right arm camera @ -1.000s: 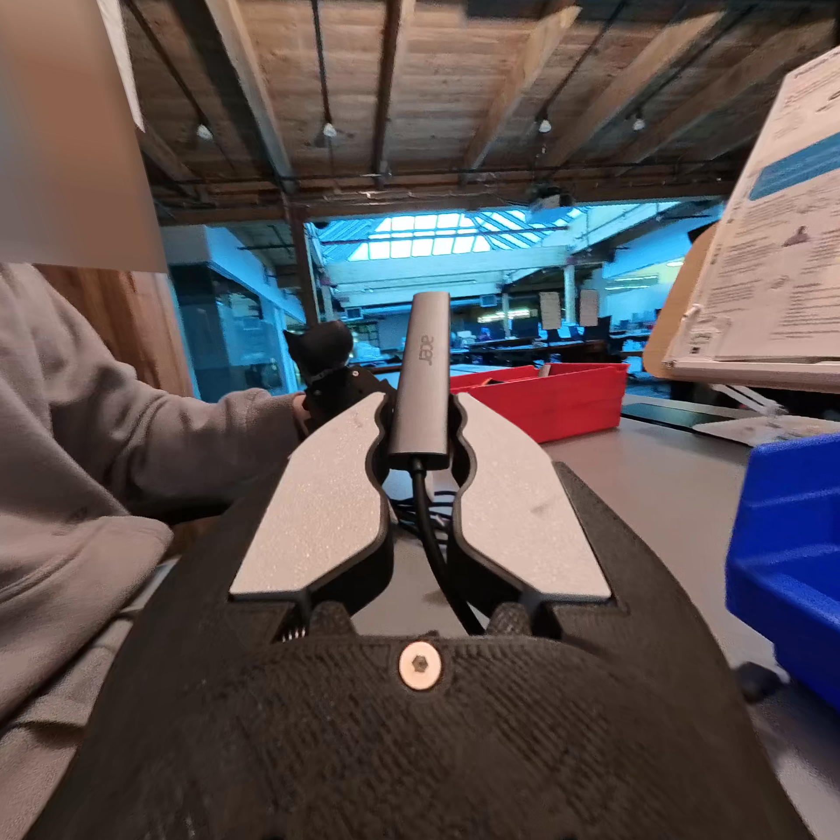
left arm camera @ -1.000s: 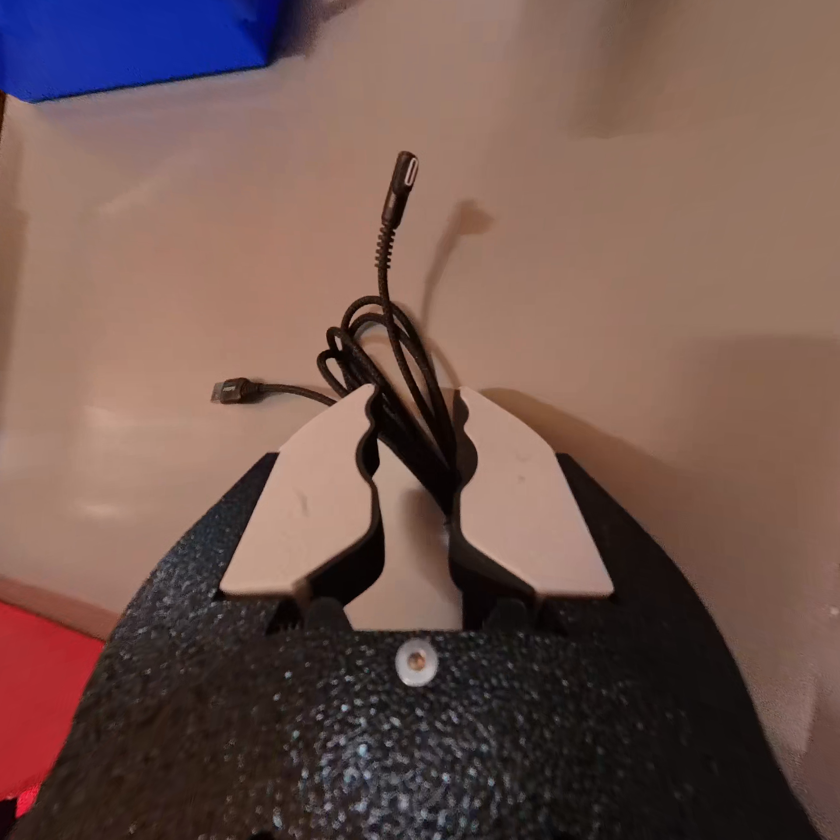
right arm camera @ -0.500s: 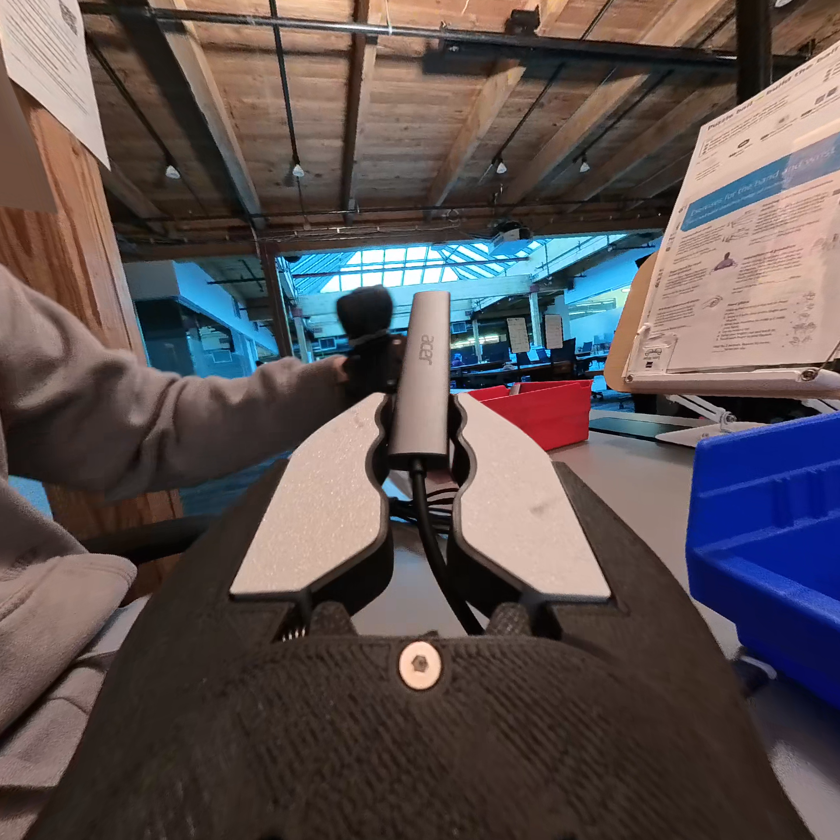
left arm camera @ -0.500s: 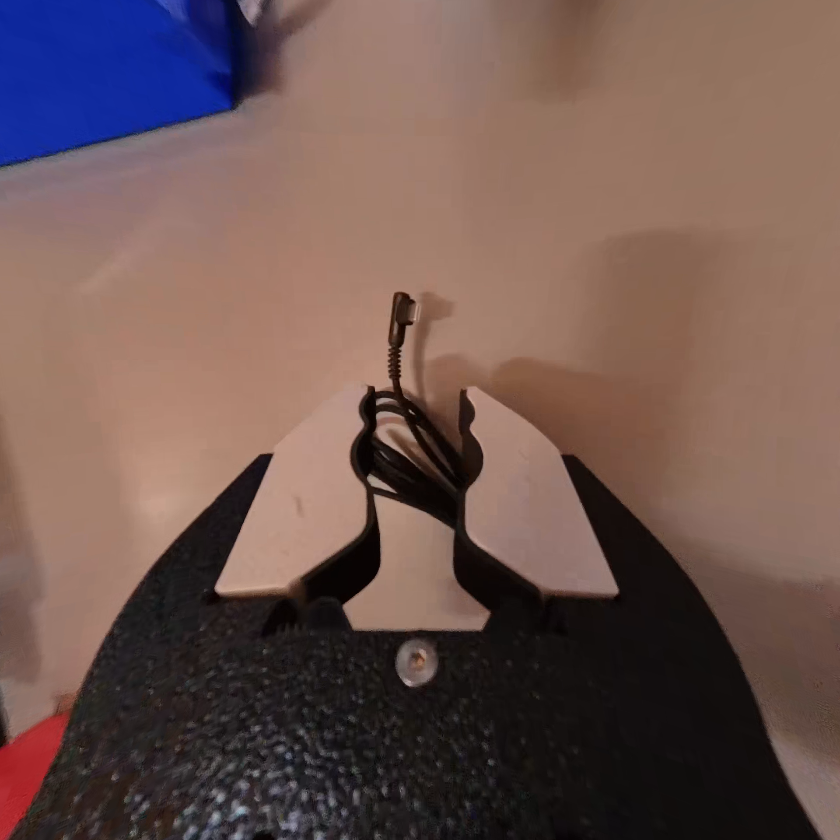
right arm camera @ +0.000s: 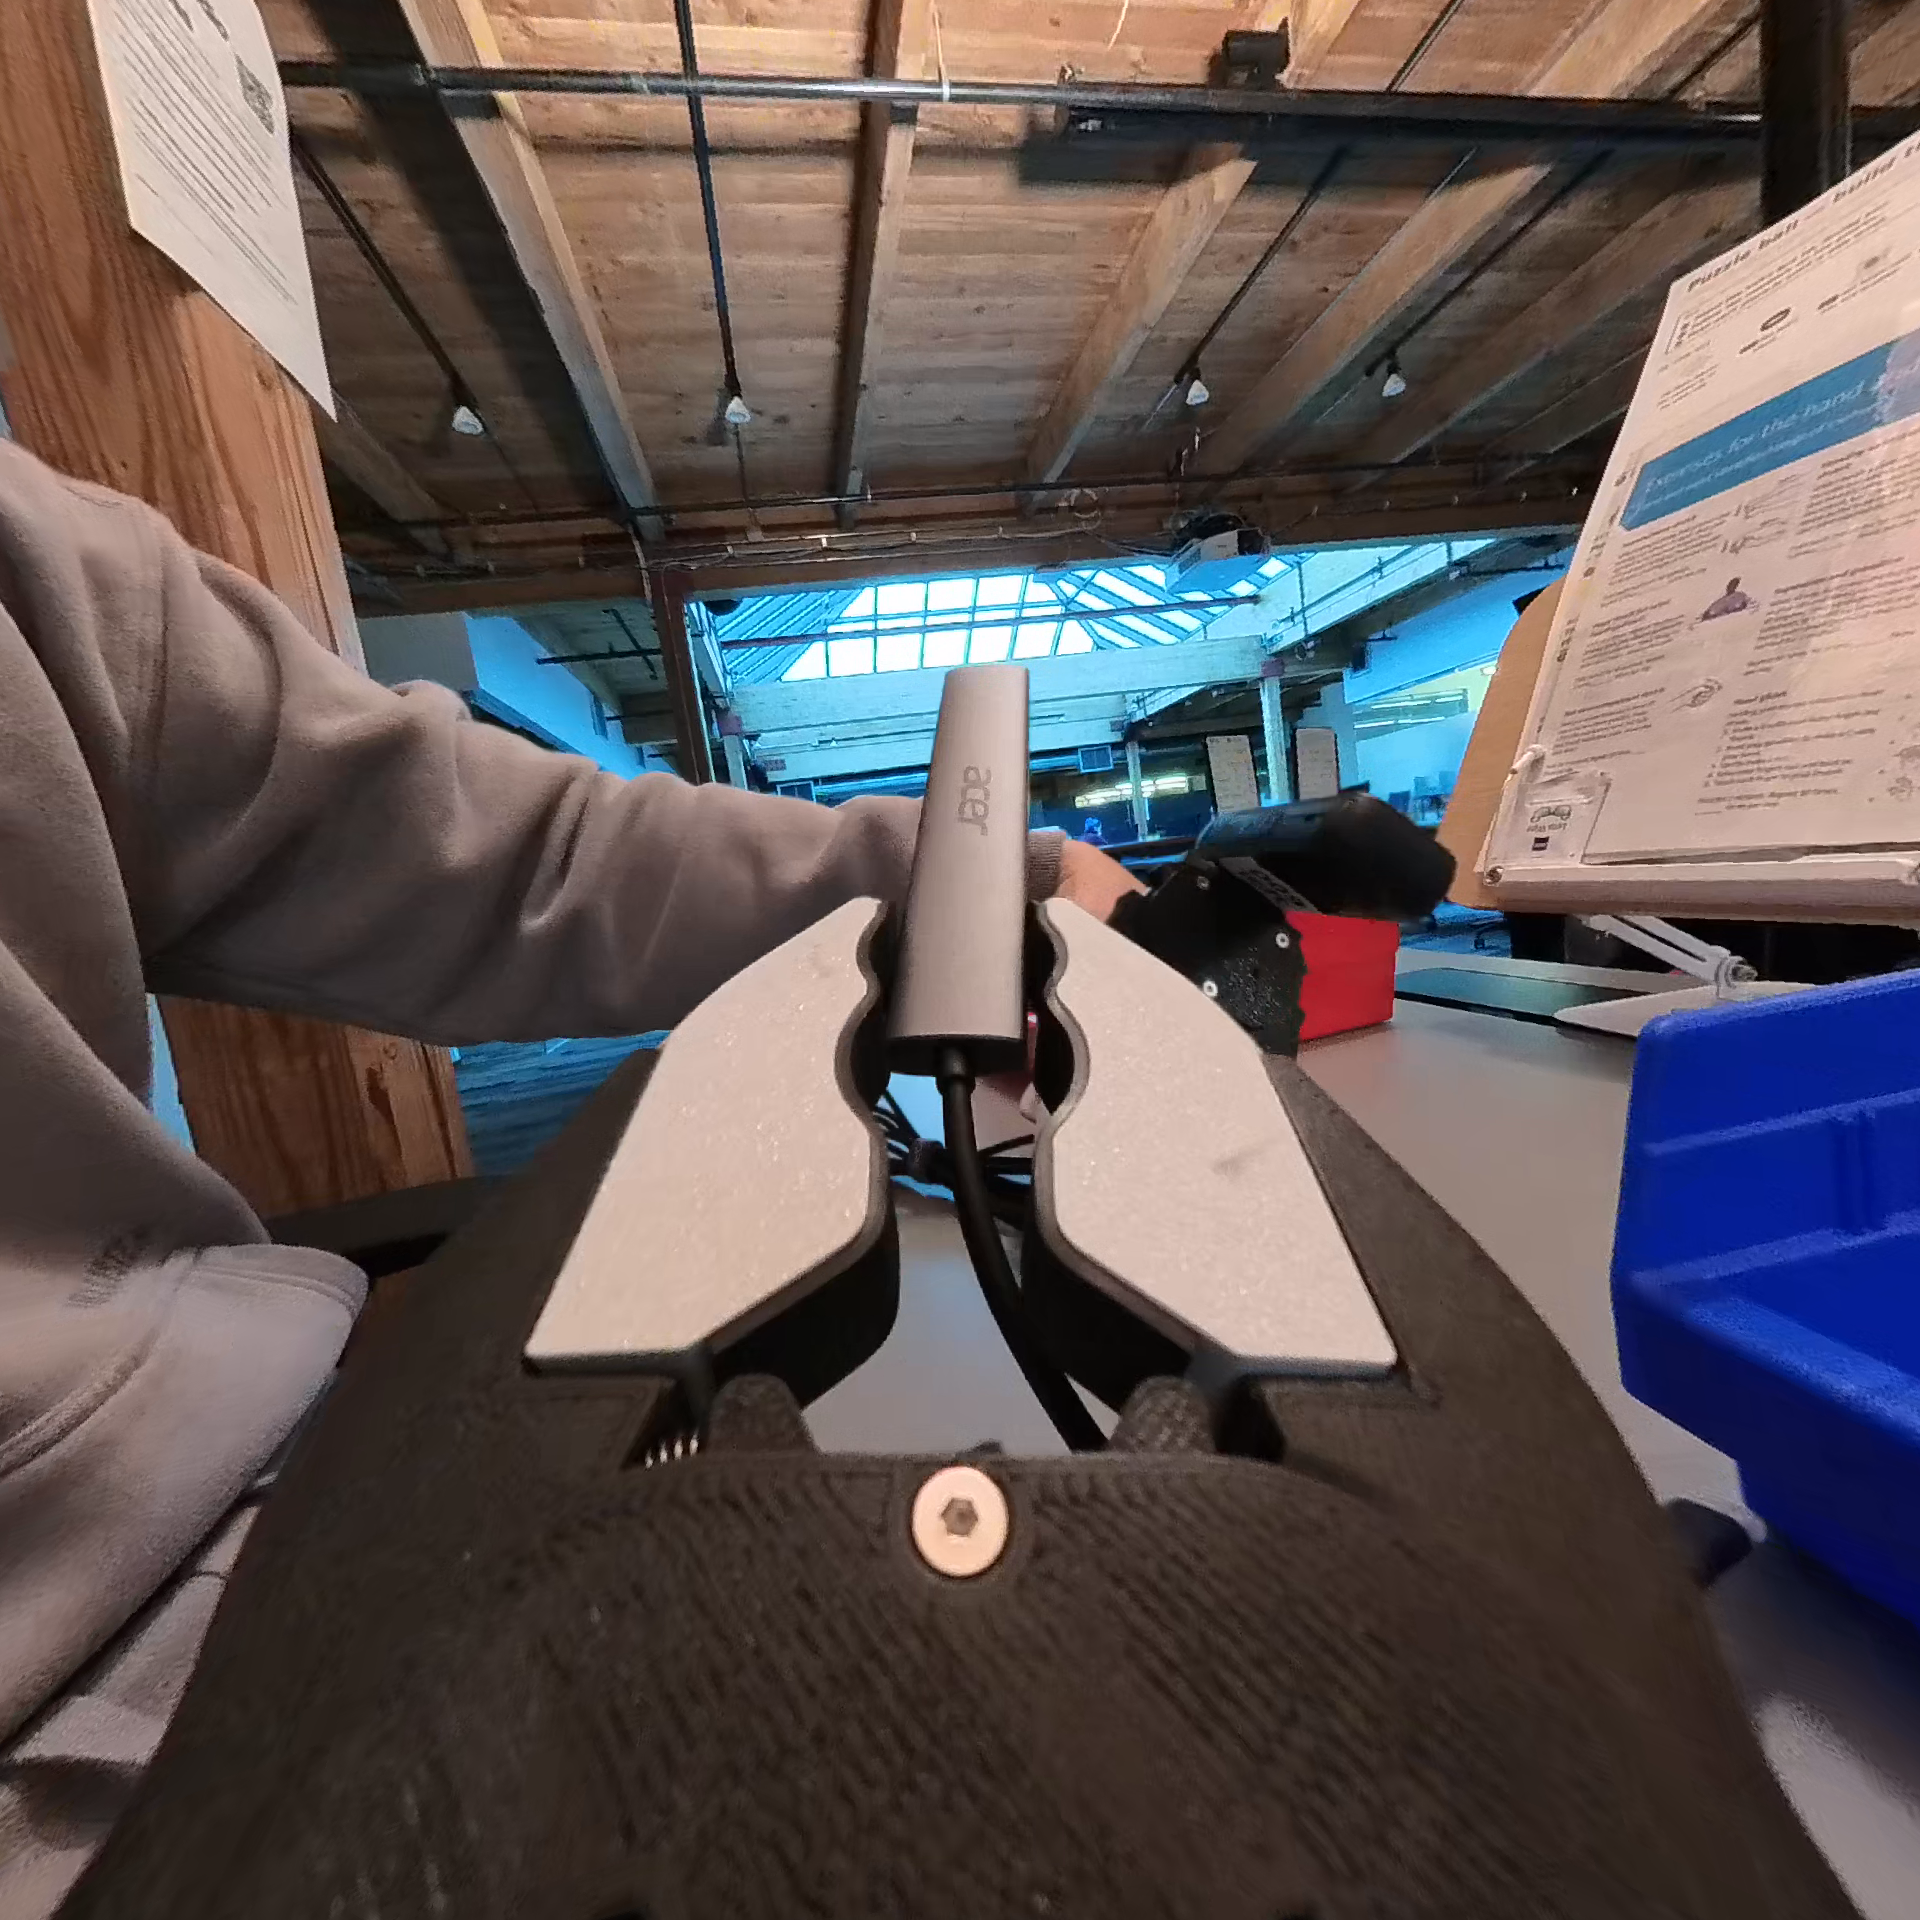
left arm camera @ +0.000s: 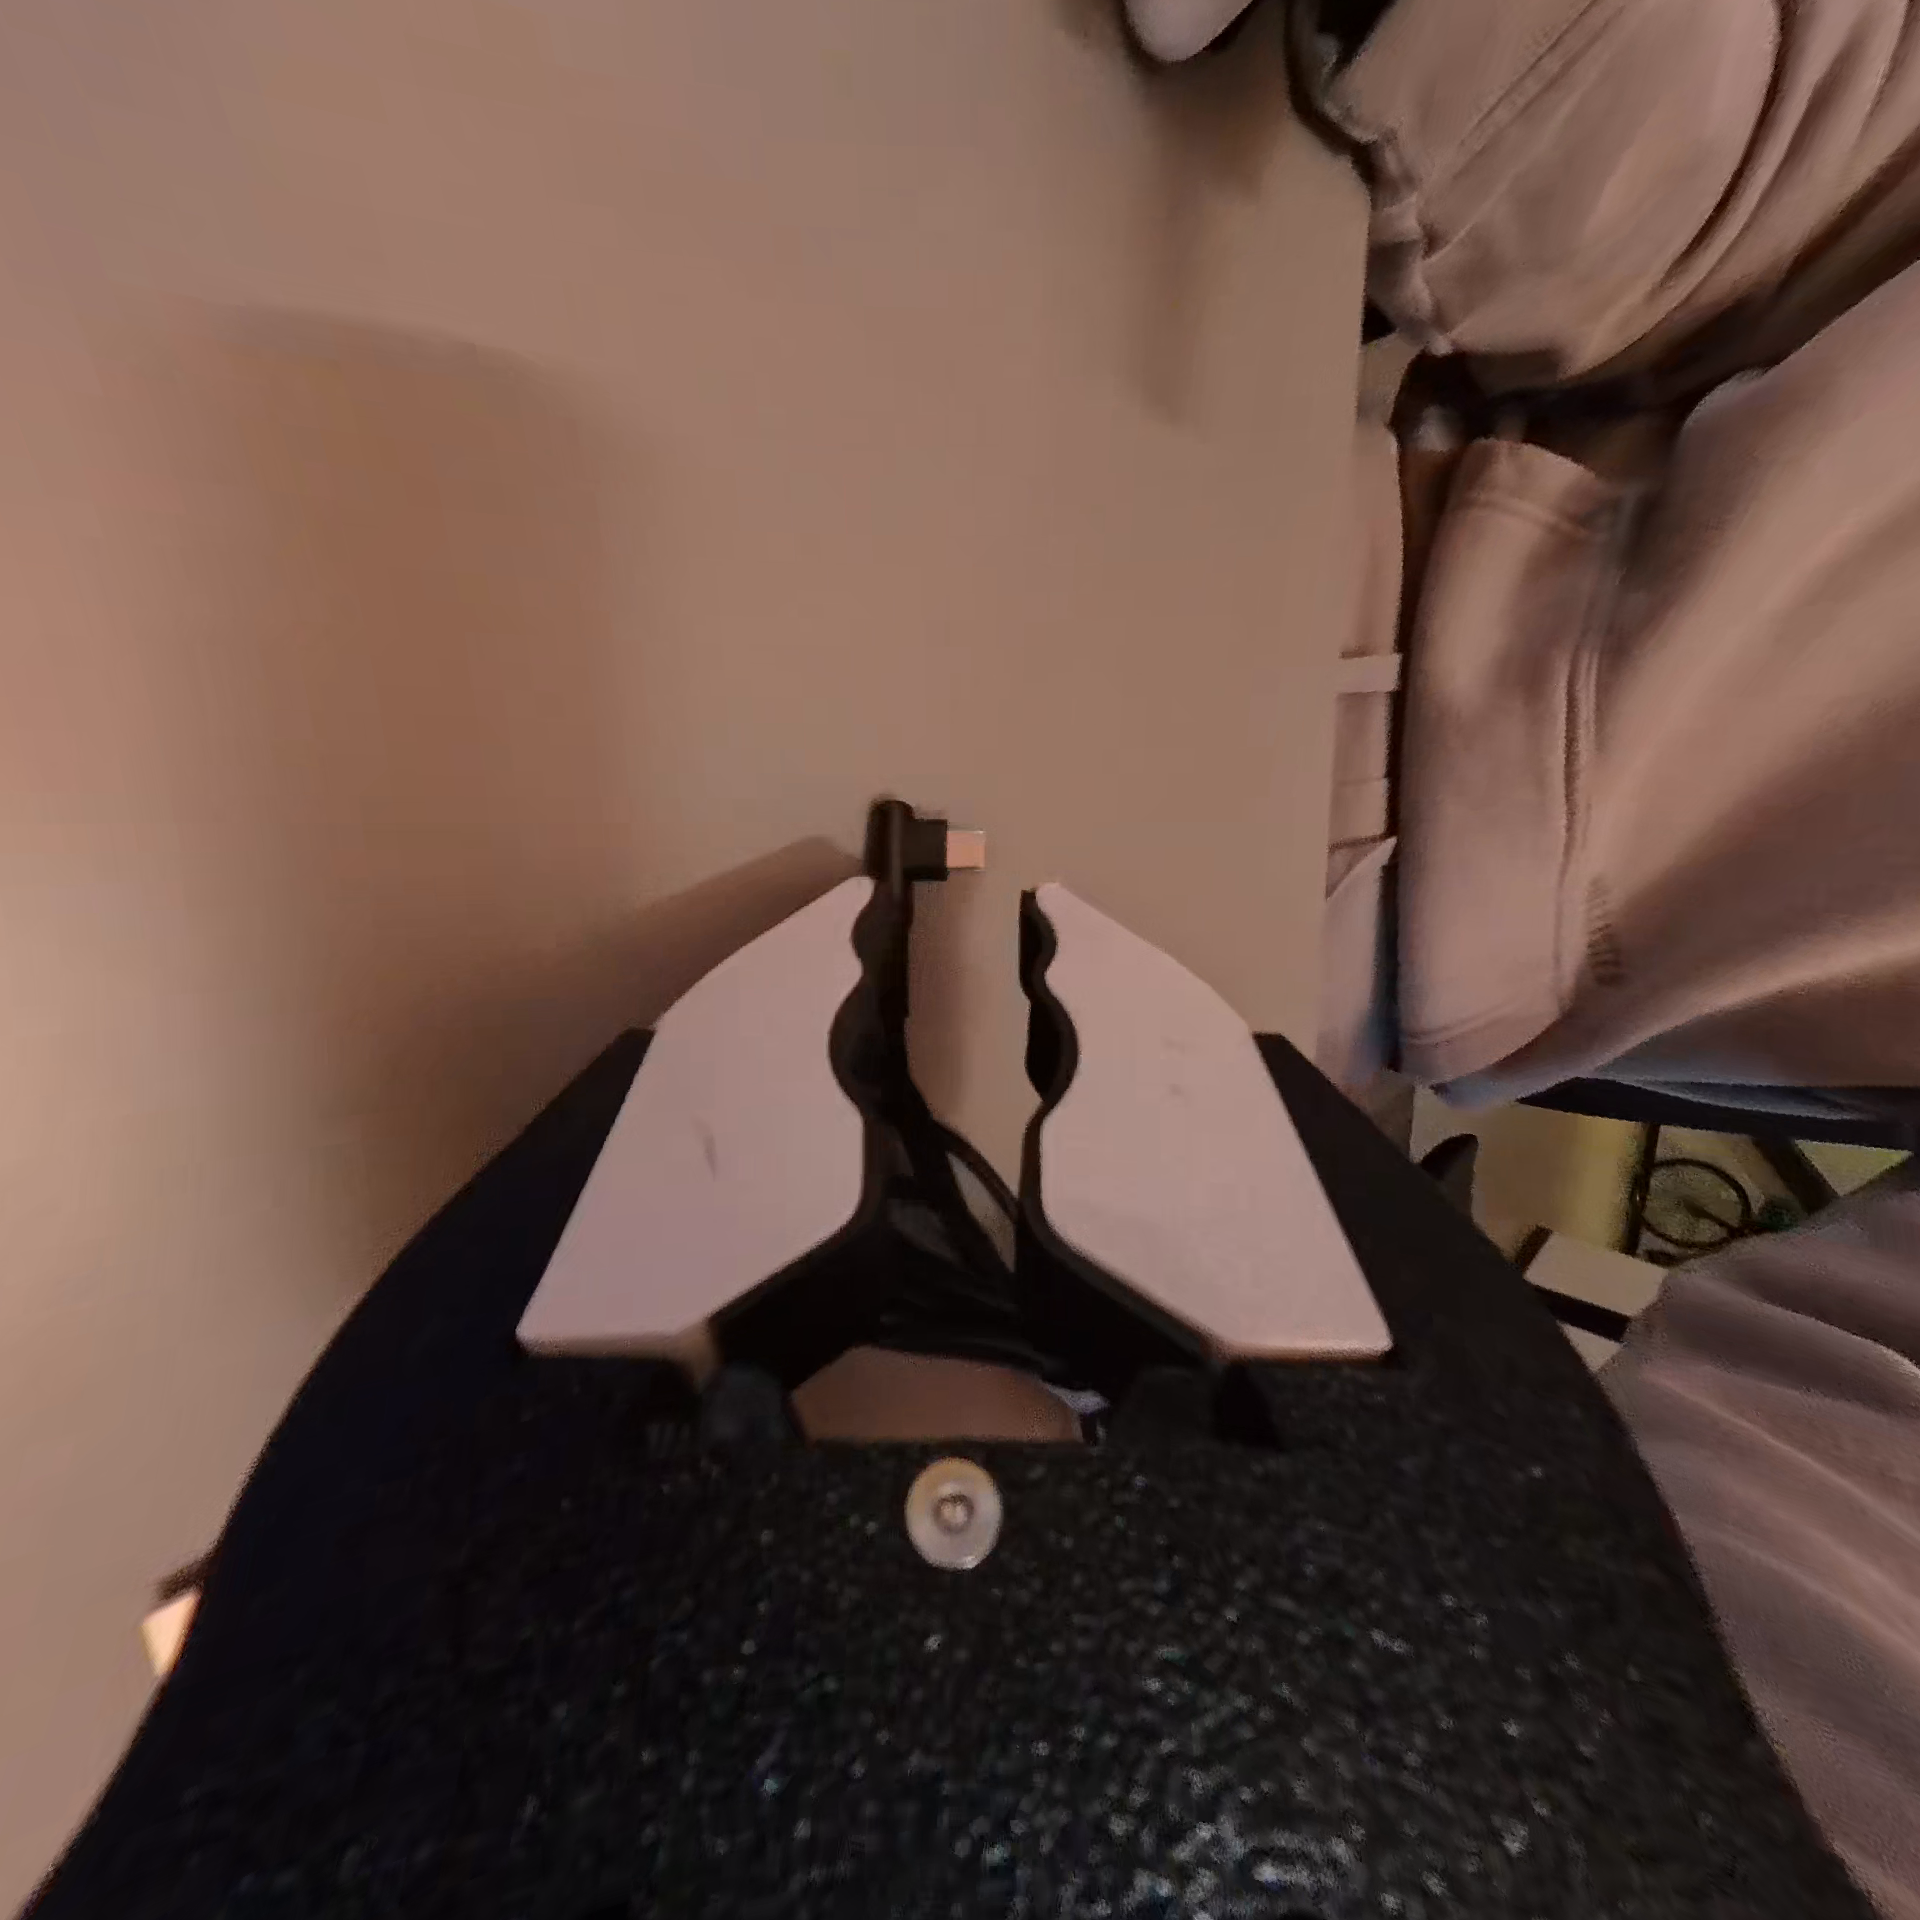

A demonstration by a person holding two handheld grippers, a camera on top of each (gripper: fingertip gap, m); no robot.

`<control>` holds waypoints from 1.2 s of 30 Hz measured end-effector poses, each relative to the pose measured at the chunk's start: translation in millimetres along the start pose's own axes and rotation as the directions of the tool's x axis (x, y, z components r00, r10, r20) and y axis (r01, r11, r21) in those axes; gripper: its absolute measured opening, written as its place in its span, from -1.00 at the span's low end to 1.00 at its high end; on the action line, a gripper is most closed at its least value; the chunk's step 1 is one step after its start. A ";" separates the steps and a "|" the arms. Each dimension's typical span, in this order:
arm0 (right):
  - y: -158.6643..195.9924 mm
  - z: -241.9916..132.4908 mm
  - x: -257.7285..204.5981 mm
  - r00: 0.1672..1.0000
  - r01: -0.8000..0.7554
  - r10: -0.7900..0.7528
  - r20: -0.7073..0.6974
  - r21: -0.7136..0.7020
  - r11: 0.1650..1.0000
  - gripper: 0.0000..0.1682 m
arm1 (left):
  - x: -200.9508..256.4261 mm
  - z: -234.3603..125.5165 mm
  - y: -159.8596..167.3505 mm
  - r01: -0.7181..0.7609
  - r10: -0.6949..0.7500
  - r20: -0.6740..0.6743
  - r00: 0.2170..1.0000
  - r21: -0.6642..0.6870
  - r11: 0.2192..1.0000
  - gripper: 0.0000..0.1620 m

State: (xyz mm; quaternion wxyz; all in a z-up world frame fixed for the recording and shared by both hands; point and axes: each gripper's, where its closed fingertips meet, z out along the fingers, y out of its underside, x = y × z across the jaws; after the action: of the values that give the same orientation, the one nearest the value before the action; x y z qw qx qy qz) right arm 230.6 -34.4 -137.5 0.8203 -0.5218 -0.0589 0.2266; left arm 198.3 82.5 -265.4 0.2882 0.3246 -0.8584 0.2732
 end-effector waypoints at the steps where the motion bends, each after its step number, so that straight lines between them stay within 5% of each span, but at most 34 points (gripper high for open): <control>1: -0.6 -0.4 -0.1 1.000 0.001 -0.001 0.000 0.005 1.000 -0.72 | -2.6 -0.5 1.8 0.005 -0.005 0.009 1.000 -0.023 1.000 -0.73; 4: -3.1 -2.5 1.6 1.000 -0.012 0.012 -0.004 0.026 1.000 -0.72 | -16.8 -8.4 5.2 -0.016 0.021 0.096 0.995 -0.056 0.998 -0.68; 8: -2.8 -1.9 2.8 1.000 -0.021 0.021 -0.007 0.025 0.999 -0.72 | -7.2 -1.6 4.2 0.023 -0.022 0.002 1.000 -0.042 0.999 -0.69; 11: -2.9 -1.8 3.2 1.000 -0.024 0.024 -0.006 0.027 0.999 -0.72 | -3.3 9.2 10.1 -0.009 0.008 -0.015 1.000 -0.074 0.997 -0.90; 14: -3.7 -2.5 3.6 1.000 -0.027 0.027 -0.008 0.034 0.999 -0.72 | 0.1 8.2 3.1 -0.086 0.086 0.008 0.996 -0.012 0.996 -0.90; 20: -4.3 -2.8 4.8 0.999 -0.028 0.029 -0.018 0.039 0.999 -0.72 | -12.3 -62.0 -23.5 -0.252 0.180 0.367 0.913 0.159 0.955 -0.91; 24: -4.9 -3.2 5.6 0.999 -0.026 0.027 -0.027 0.044 0.999 -0.72 | -10.7 -164.5 -40.2 -0.372 0.062 0.717 0.694 0.283 0.884 -0.91; 28: -5.2 -3.5 6.2 0.999 -0.024 0.026 -0.032 0.046 0.999 -0.72 | 32.7 -256.5 -47.7 -0.576 -0.123 0.953 0.277 0.267 0.773 -0.91; 32: -5.9 -4.1 7.8 0.999 -0.021 0.023 -0.041 0.050 0.999 -0.72 | 73.2 -240.4 -46.1 -0.683 -0.105 0.985 -0.135 -0.016 0.730 -0.92; 36: -7.2 -5.6 9.9 0.998 -0.016 0.019 -0.058 0.060 0.998 -0.72 | 55.1 -154.1 -28.8 -0.657 -0.056 0.972 -0.229 -0.112 0.745 -0.91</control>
State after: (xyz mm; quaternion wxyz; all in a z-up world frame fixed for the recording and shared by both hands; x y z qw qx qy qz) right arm 243.5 -37.2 -135.0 0.8347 -0.5042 -0.0236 0.2200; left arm 233.4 143.2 -114.8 -0.6193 0.2315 -0.7233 0.1994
